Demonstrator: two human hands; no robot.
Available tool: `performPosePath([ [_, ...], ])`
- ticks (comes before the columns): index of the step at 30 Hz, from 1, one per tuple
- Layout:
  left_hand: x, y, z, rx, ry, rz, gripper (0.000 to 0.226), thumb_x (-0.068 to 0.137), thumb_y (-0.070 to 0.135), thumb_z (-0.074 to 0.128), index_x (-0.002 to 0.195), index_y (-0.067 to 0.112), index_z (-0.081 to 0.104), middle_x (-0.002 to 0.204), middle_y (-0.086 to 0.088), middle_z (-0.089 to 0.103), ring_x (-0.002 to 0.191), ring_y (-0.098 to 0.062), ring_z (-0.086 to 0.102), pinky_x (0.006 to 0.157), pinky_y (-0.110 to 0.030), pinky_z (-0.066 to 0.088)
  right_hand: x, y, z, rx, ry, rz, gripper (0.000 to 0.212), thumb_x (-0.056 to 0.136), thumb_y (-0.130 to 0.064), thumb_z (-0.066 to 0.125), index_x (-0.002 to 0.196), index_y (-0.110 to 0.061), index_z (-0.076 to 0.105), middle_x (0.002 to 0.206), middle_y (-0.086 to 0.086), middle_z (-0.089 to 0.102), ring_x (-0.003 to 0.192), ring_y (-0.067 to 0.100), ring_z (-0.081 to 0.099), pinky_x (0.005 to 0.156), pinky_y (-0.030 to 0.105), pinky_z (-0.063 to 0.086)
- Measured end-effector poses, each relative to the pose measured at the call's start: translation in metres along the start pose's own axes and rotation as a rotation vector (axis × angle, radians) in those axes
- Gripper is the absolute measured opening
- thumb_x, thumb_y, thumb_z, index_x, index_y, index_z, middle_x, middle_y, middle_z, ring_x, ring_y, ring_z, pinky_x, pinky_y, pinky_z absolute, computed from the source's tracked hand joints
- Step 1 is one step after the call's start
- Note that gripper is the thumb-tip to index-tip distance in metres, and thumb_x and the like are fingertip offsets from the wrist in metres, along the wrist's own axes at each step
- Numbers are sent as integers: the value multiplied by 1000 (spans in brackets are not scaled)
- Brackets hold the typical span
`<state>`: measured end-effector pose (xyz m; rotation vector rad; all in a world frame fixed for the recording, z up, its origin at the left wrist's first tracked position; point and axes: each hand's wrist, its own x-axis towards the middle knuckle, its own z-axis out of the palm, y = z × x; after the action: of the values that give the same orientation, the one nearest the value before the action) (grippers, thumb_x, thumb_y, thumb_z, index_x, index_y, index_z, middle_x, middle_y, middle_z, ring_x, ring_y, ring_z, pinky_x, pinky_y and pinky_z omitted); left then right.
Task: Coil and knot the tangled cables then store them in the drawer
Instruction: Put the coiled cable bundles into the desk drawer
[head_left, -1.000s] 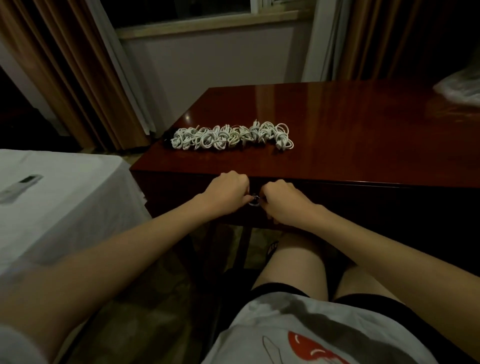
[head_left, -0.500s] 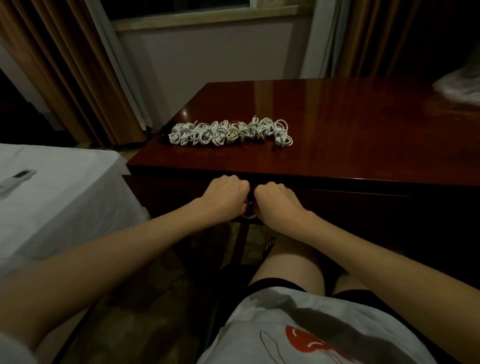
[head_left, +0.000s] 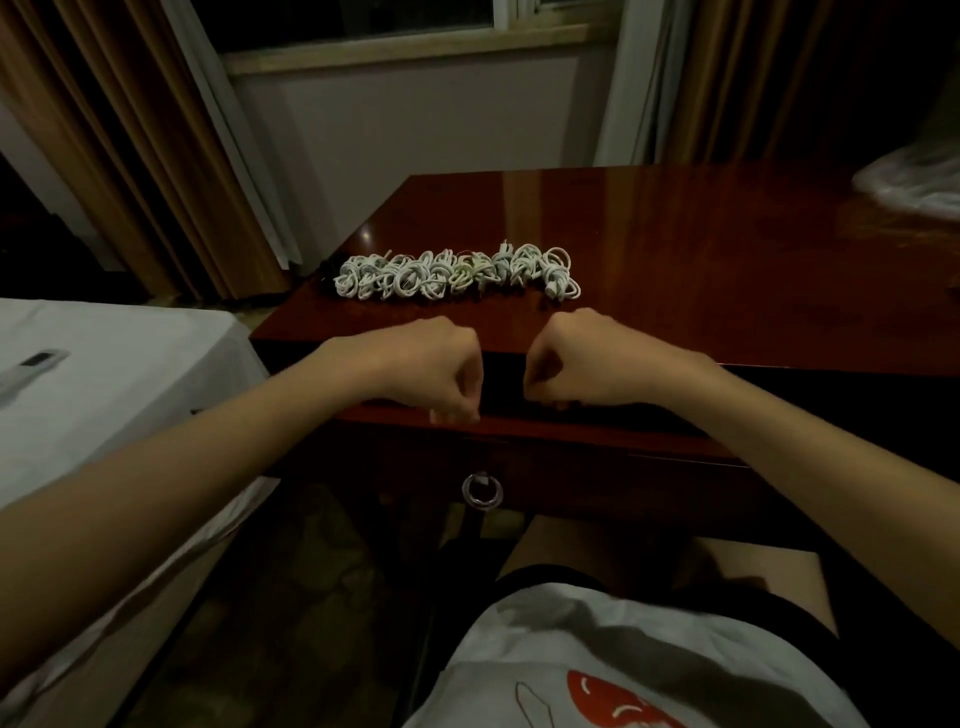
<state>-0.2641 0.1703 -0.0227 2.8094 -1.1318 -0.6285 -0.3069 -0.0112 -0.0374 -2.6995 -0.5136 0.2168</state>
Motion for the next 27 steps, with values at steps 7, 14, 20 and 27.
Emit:
performPosePath([
  [7,34,4,23,83,-51,39,22,91,29,67,109,18,72,109,4,71,102,-12,64,88,-30,51,14,25,15,-31,-275,62,11,90,-22,66,98,-16,73,74,-14,59,62,3,54,57,17,42],
  [14,30,13,27,182,-89,54,18,92,28,65,104,17,72,100,3,69,94,-15,63,76,-26,47,14,19,19,-96,-322,4,5,88,-16,67,86,-20,68,73,-13,59,60,2,55,54,16,43],
  [20,22,23,30,180,-215,44,7,92,25,66,91,19,69,73,10,60,74,-12,66,69,-28,53,8,10,26,-41,-393,-51,16,83,-19,74,94,-9,71,83,2,70,67,13,65,62,27,51],
  [27,21,24,36,71,-362,23,9,91,16,65,95,13,73,93,-4,73,60,-4,62,62,-23,53,1,4,36,-56,-419,-128,15,82,-19,73,95,-11,76,77,1,70,51,-1,54,59,23,46],
])
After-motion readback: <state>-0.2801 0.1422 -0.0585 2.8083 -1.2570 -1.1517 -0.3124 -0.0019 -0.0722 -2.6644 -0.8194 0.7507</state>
